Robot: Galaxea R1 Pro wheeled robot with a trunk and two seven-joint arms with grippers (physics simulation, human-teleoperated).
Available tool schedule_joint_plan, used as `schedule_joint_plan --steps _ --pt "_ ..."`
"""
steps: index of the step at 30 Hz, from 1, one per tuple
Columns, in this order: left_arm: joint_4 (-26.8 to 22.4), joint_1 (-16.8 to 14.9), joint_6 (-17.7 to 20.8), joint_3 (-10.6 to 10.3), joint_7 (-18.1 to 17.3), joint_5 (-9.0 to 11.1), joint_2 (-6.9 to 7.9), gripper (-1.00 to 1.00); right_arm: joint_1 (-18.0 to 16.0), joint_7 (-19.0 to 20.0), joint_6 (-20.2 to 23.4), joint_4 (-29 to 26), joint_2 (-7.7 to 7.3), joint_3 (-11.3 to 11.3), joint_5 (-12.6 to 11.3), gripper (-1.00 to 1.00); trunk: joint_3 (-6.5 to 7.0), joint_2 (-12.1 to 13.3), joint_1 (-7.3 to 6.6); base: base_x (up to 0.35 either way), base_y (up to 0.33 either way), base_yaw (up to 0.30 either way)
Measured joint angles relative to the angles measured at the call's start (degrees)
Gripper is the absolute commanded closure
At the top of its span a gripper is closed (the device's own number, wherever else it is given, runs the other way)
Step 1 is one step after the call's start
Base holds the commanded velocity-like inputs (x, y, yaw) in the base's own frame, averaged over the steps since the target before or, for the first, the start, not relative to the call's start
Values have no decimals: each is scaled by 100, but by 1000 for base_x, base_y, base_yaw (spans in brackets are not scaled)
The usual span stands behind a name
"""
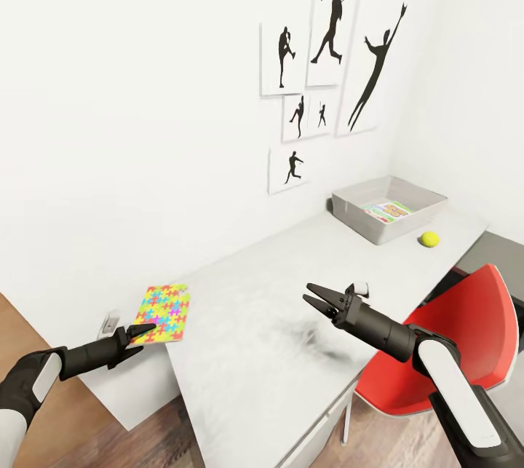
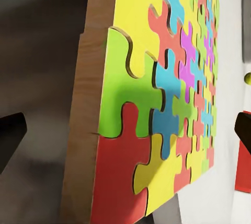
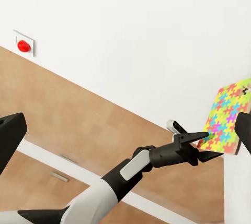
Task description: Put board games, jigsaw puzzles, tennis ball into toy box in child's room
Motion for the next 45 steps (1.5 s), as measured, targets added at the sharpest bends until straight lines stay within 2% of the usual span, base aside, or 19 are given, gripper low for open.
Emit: schedule_joint_plan --steps 6,7,10,18,45 --pt "0 0 0 0 -7 0 0 -100 0 0 0 0 0 0 1 -100 0 0 0 0 0 0" --pt "0 0 0 0 -7 0 0 100 0 0 0 0 1 0 1 -100 0 0 0 0 0 0" --pt "-2 -1 37 6 -4 62 0 100 0 0 0 0 3 0 0 -100 0 0 0 0 0 0" --pt "-2 -1 26 16 -16 42 9 100 0 -4 0 0 4 0 0 -100 0 0 0 0 0 0" --pt "-18 0 22 9 -30 9 14 100 0 5 0 0 4 10 -2 -100 485 1082 -593 0 0 0"
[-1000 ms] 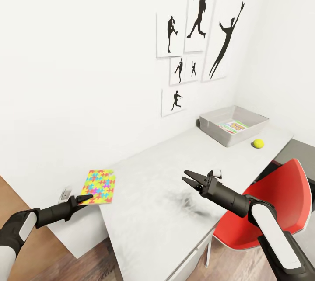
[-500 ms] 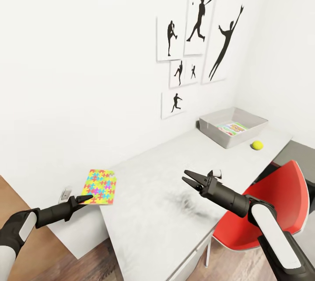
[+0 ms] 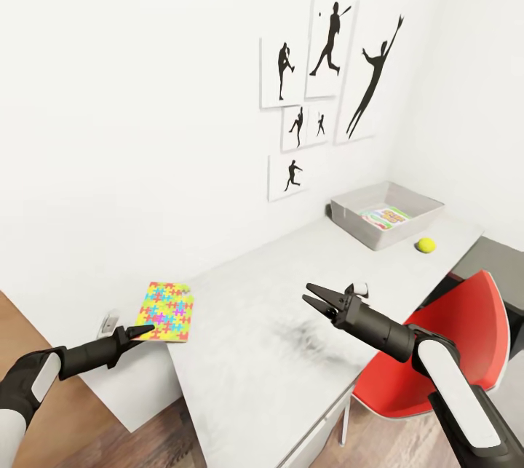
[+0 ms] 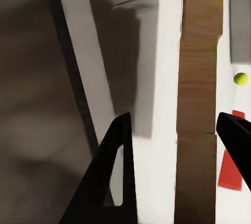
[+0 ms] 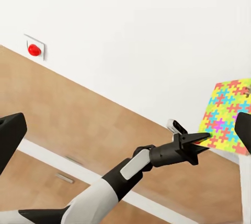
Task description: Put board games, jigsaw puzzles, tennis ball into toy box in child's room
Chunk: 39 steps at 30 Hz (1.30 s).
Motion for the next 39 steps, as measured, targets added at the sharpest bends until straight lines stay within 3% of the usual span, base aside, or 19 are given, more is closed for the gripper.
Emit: schedule_joint_plan --steps 7,14,39 --pt "-40 -3 42 2 -36 25 7 100 0 8 0 0 4 -1 0 -100 126 281 -154 0 0 0" --pt "-164 -9 54 -8 -685 0 3 100 0 -13 -1 0 16 25 0 -100 252 562 -308 0 0 0" --pt "-184 -18 75 -12 -721 -3 3 100 0 -24 -8 0 18 33 0 -100 702 1566 -856 -45 0 0"
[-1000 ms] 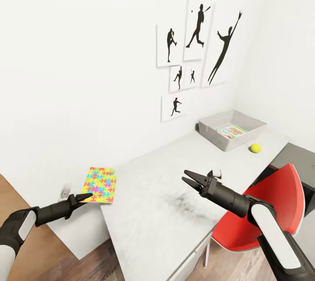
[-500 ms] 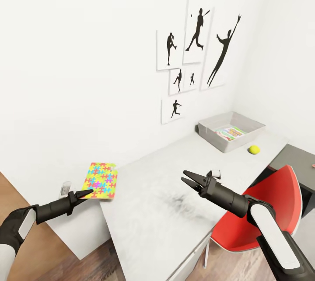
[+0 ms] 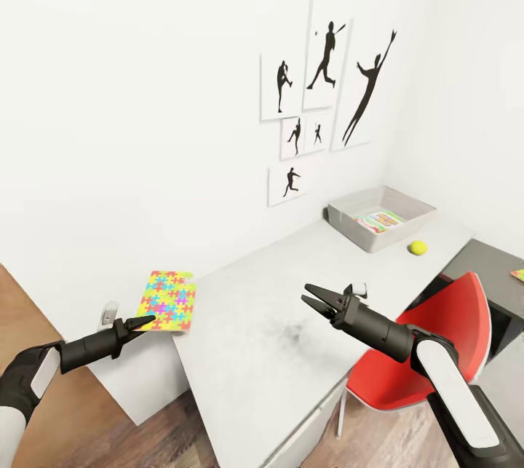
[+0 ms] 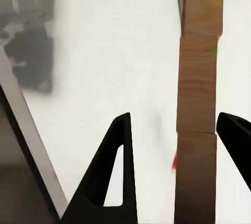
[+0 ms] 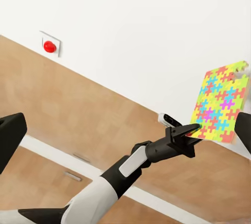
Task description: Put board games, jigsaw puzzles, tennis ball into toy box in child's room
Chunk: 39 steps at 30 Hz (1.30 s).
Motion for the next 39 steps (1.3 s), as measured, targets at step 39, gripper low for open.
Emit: schedule_joint_plan --steps 39 --pt "-69 1 -2 -9 -9 -14 0 100 0 36 -36 0 -1 1 2 -100 837 1568 -856 -95 0 -162"
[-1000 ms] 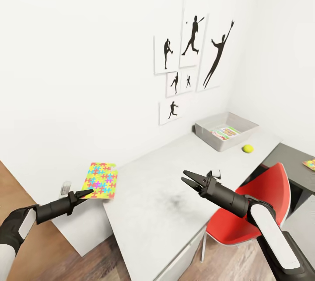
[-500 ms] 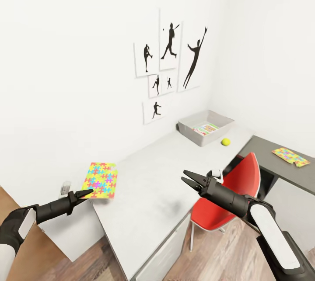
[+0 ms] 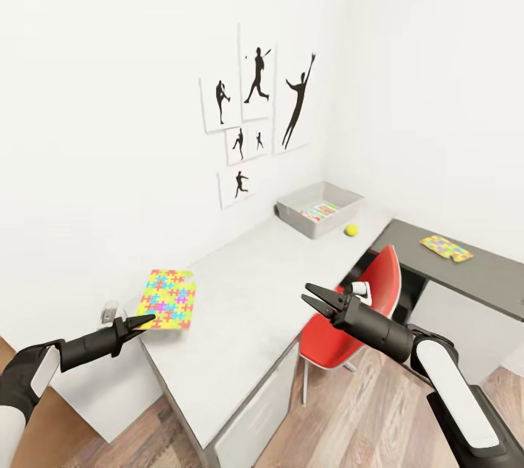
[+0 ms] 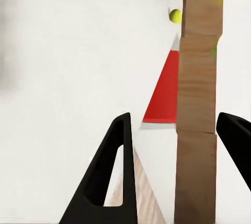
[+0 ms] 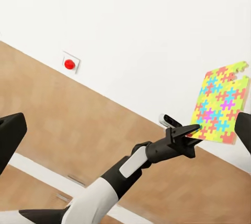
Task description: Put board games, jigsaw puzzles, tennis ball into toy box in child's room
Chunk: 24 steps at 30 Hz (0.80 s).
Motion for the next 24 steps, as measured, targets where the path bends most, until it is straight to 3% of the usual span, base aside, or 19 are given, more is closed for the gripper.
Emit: schedule_joint_plan --steps 10,24 --pt "-18 0 -3 -1 1 3 1 100 1 2 -1 0 1 4 1 -100 183 403 -223 -15 0 -14" --pt "-17 -1 -2 -8 -7 6 -1 100 2 2 -1 -1 1 2 1 -100 256 405 -224 0 0 -198"
